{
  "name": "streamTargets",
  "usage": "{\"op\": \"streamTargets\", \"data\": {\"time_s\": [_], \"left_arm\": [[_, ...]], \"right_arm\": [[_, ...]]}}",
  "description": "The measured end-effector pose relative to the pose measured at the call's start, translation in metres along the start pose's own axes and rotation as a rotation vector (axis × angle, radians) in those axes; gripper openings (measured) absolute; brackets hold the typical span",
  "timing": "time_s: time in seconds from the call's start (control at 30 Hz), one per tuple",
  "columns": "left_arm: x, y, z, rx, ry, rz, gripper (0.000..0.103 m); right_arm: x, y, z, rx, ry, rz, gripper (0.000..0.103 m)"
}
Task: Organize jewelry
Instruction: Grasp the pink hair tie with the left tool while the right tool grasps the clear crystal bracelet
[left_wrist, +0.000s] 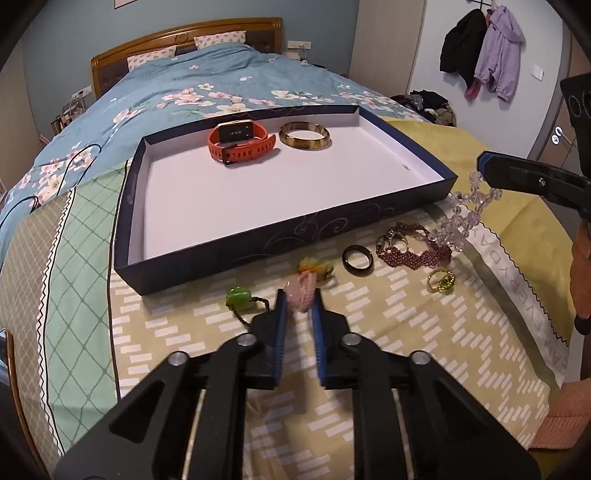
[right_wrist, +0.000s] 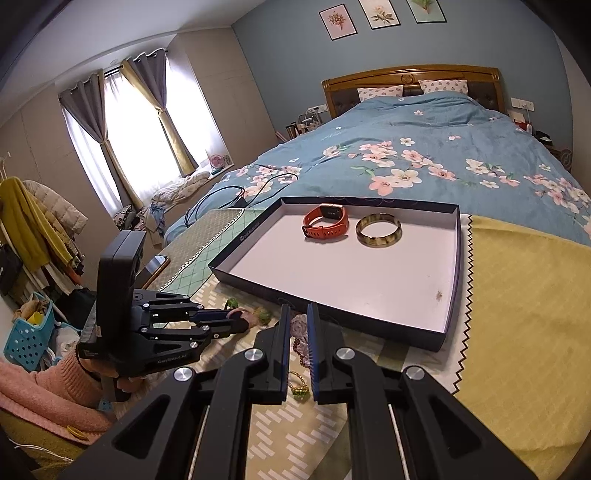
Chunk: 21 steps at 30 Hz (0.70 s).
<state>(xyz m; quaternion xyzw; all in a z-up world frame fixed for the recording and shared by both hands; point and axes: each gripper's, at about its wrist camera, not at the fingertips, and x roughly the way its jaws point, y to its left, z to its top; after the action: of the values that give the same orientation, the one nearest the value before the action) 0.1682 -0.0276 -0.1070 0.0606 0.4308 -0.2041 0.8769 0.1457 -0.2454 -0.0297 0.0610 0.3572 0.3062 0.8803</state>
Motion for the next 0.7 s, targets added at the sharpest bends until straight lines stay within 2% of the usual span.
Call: {"op": "streamTargets", "data": {"time_s": [0.1, 0.47, 0.7], "left_arm": [[0.0, 0.002, 0.0, -0.011, -0.005, -0.012, 0.003], [-0.011, -0.002, -0.004, -0.013, -0.029, -0.036, 0.003], [-0.032, -0.003, -0.002, -0.017, -0.073, -0.039, 0.003]], "right_arm": [[-0.002, 0.001, 0.0, 0.001, -0.003, 0.004, 0.007], [-0.004, 0.0, 0.006, 0.003, -0.018, -0.002, 0.007], [-0.006, -0.002, 0.012, 0.006, -0.039, 0.0, 0.007]]}}
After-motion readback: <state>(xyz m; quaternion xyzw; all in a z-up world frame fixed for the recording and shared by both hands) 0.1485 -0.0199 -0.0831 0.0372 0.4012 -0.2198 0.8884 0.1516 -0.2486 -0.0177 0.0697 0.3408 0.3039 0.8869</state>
